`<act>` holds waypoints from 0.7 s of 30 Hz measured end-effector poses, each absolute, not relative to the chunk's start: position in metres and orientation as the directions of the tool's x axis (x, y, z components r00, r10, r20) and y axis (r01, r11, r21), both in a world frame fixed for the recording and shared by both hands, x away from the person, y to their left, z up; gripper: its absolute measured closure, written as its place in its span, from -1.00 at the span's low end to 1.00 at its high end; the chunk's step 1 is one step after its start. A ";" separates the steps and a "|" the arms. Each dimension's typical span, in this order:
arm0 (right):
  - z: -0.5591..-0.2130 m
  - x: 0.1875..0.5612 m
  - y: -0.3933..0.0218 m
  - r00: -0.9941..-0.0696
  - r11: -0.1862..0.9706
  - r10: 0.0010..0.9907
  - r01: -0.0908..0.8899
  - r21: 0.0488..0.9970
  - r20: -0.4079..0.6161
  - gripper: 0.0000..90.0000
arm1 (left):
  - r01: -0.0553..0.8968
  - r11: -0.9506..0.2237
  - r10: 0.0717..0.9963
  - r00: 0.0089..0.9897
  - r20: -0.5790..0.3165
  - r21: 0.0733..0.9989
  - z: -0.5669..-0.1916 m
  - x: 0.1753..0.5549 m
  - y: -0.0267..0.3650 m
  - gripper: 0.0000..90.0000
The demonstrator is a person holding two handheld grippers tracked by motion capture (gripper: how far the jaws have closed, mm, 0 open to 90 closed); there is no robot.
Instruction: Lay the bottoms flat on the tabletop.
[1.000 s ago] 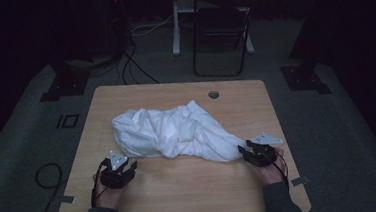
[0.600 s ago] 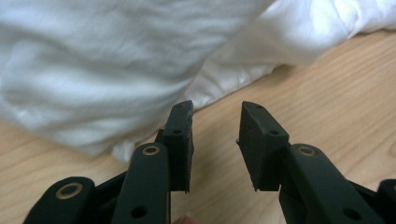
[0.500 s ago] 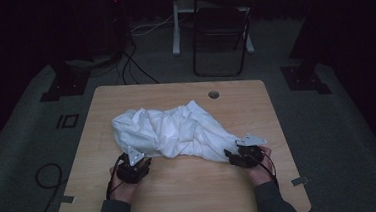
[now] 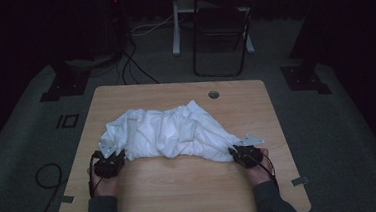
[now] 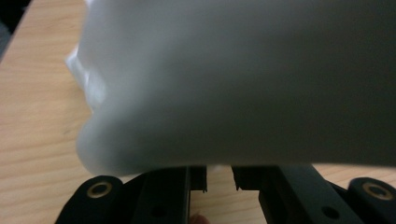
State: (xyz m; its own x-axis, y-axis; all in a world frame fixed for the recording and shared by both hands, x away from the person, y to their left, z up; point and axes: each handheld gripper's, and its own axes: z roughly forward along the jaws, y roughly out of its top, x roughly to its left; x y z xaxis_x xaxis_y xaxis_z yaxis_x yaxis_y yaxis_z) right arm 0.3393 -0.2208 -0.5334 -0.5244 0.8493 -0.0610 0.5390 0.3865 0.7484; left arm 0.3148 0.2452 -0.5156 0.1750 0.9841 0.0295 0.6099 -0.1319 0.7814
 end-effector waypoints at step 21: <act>-0.527 0.335 -0.278 -0.309 0.301 0.942 0.603 0.739 -0.132 0.86 | 0.642 -0.154 0.978 0.209 0.022 0.751 -0.530 0.315 0.248 0.58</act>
State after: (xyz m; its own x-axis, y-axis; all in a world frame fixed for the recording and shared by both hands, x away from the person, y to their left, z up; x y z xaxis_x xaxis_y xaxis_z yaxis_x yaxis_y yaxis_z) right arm 0.3351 -0.2782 -0.5272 -0.3085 0.9420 -0.1322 0.6025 0.3011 0.7391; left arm 0.3150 0.2476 -0.5303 0.2087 0.9777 0.0221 0.6418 -0.1540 0.7513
